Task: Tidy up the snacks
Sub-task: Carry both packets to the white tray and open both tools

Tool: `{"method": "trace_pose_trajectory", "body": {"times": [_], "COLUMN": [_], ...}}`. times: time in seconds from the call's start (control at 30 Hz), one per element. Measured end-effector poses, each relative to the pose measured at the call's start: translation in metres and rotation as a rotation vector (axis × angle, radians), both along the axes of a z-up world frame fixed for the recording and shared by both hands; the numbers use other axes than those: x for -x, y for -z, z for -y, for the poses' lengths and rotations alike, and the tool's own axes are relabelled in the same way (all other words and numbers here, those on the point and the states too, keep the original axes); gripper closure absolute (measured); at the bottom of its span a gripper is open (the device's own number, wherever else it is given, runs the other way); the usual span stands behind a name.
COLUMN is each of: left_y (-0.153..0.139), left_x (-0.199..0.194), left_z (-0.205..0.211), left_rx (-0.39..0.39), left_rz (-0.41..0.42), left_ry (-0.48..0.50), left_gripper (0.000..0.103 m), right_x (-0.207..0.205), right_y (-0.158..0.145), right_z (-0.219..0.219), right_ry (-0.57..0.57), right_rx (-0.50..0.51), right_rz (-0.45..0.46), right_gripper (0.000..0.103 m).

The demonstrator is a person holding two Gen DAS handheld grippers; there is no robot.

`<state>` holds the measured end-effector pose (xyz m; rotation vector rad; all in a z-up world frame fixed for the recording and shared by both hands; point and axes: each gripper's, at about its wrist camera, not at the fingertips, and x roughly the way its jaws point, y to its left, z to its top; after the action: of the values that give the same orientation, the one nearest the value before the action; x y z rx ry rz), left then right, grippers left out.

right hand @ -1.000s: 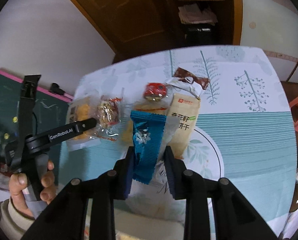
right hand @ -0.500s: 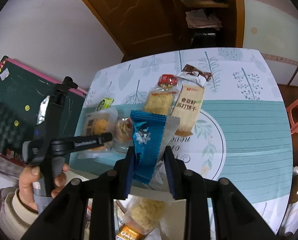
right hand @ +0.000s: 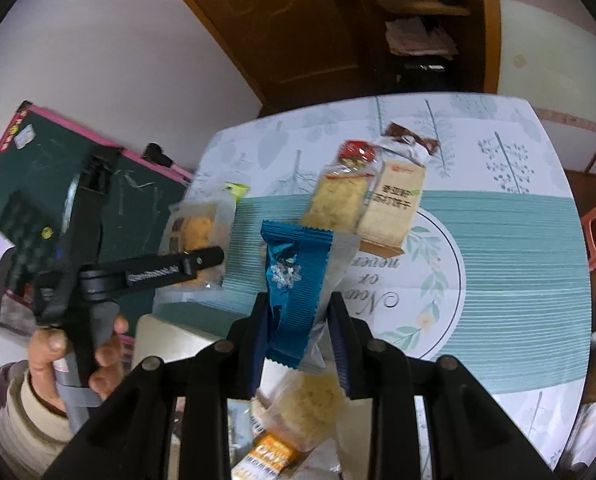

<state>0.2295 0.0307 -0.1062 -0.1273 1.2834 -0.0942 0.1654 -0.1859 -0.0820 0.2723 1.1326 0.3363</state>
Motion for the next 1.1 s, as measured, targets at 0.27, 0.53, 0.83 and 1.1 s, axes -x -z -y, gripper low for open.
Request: {"method": "trace_pose_trajectory", "body": {"times": [0.27,0.53,0.83,1.1], "left_y": [-0.124,-0.178,-0.129,-0.067], "left_x": [0.079,0.162,0.227,0.246], "left_z": [0.005,-0.005,-0.013,-0.026], "left_rx": [0.031,0.065,0.023,0.065], "left_rz": [0.241,0.395,0.449,0.433], "left_ry": [0.126,0.190,0.180,0.112], "left_gripper": [0.033,0.033,0.030,0.002], "right_x": [0.048,0.105,0.159,0.180], "right_y": [-0.064,-0.116,-0.114,-0.051], "right_z": [-0.008,-0.015,-0.022,-0.036], "right_ry": [-0.043,-0.088,-0.089,-0.069], "right_rx": [-0.047,-0.061,0.004,0.130], "right_rz": [0.118,0.253,0.354,0.295], "right_gripper": [0.074,0.074,0.072,0.038]}}
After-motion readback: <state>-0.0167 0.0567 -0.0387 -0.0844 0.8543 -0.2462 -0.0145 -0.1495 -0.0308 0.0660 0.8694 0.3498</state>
